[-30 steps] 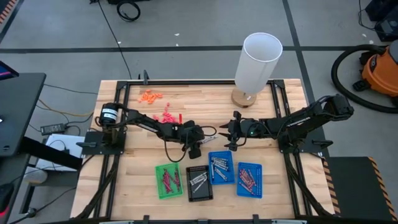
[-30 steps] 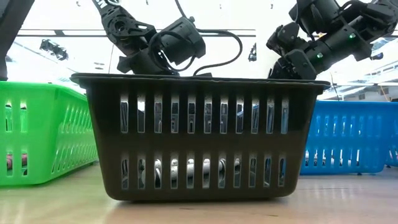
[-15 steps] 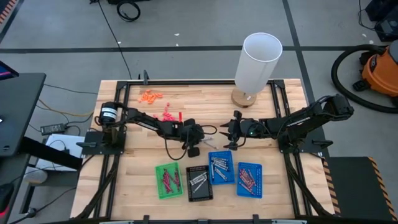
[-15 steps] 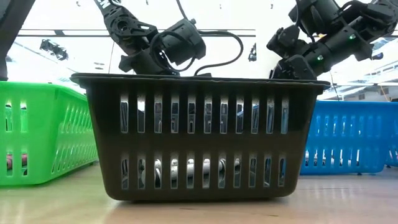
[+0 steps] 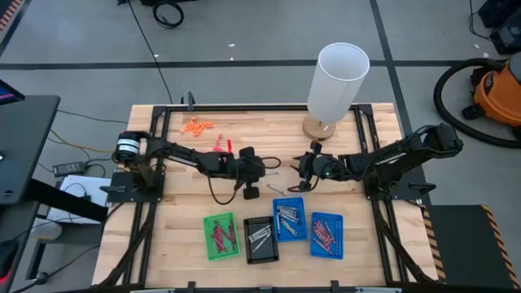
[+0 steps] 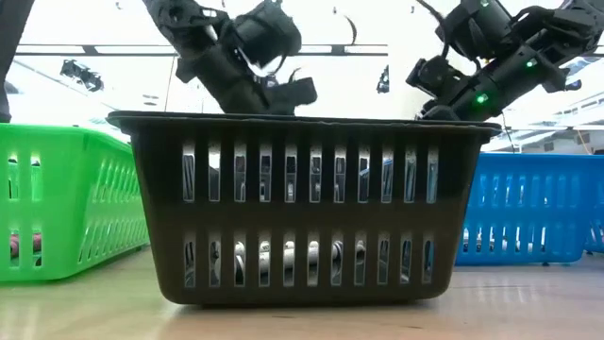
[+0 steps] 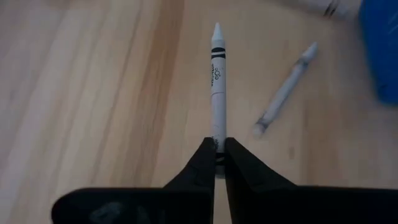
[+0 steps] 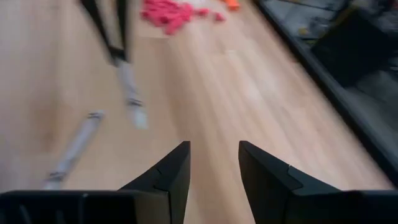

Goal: Sort crayons
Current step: Put the white crayon into the black bin

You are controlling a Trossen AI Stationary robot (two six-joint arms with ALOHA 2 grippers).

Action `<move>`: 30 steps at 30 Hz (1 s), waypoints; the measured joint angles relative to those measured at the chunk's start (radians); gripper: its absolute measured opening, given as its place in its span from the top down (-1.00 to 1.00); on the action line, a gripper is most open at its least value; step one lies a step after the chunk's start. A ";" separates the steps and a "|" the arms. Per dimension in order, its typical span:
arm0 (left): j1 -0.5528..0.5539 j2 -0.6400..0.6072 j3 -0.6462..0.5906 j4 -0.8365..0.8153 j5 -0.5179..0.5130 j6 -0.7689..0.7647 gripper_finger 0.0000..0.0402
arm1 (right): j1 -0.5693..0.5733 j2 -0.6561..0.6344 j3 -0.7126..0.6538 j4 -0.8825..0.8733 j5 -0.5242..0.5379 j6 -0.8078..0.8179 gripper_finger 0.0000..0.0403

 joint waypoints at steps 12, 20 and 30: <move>-0.136 -0.120 0.003 0.077 0.181 -0.030 0.89 | -0.009 -0.099 0.000 -0.109 0.241 0.081 0.32; -0.258 -0.120 0.003 0.040 0.304 -0.303 0.88 | -0.014 -0.140 0.000 -0.173 0.202 0.134 0.32; -0.371 -0.099 0.004 -0.034 0.301 -0.426 0.88 | -0.011 -0.137 0.000 -0.139 0.142 0.206 0.33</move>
